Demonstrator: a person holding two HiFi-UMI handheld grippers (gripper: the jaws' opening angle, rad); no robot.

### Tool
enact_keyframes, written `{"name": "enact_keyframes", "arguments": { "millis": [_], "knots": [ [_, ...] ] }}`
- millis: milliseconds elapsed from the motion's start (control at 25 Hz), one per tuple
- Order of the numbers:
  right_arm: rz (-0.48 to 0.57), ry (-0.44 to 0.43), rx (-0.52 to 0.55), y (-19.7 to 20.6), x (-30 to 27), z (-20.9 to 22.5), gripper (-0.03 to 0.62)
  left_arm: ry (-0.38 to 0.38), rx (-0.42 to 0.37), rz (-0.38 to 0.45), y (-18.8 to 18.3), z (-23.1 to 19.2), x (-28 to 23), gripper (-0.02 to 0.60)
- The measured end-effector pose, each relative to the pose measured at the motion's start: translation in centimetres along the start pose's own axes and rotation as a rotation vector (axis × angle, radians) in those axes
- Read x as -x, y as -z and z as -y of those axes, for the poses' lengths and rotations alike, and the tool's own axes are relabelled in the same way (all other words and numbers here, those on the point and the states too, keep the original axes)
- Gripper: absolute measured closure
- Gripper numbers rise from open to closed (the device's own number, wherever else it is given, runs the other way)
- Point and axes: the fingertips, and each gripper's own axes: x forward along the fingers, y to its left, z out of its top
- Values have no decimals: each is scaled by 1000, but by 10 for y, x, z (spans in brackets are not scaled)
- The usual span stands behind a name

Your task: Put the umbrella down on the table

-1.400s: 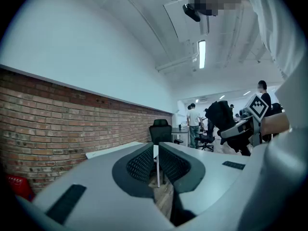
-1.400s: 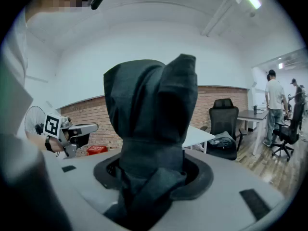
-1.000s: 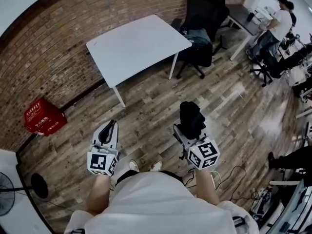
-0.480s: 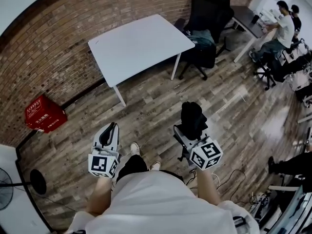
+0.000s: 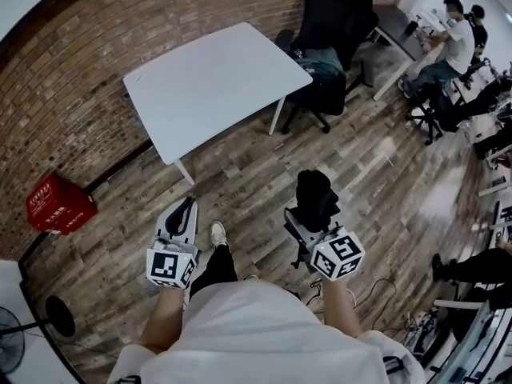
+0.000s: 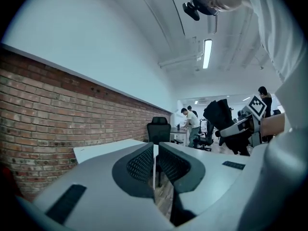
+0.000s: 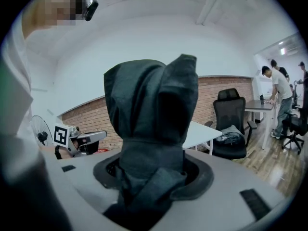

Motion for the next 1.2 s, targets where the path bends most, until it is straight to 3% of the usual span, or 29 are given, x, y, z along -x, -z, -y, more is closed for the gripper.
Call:
{"name": "enact_keyframes", "arguments": {
  "millis": [320, 560, 760, 960, 1200],
  "knots": [
    [8, 19, 34, -67, -104, 16, 353, 51, 27, 25, -34, -85, -82, 531],
    [7, 23, 47, -100, -170, 12, 353, 100, 44, 17, -39, -142, -127, 531],
    [-30, 61, 21, -96, -185, 20, 353, 169, 109, 23, -40, -145, -154, 531],
    [-33, 76, 16, -105, -203, 36, 353, 223, 120, 26, -44, -138, -179, 531],
    [-8, 27, 18, -120, -229, 60, 352, 181, 93, 49, -61, -145, -203, 531]
  ]
}}
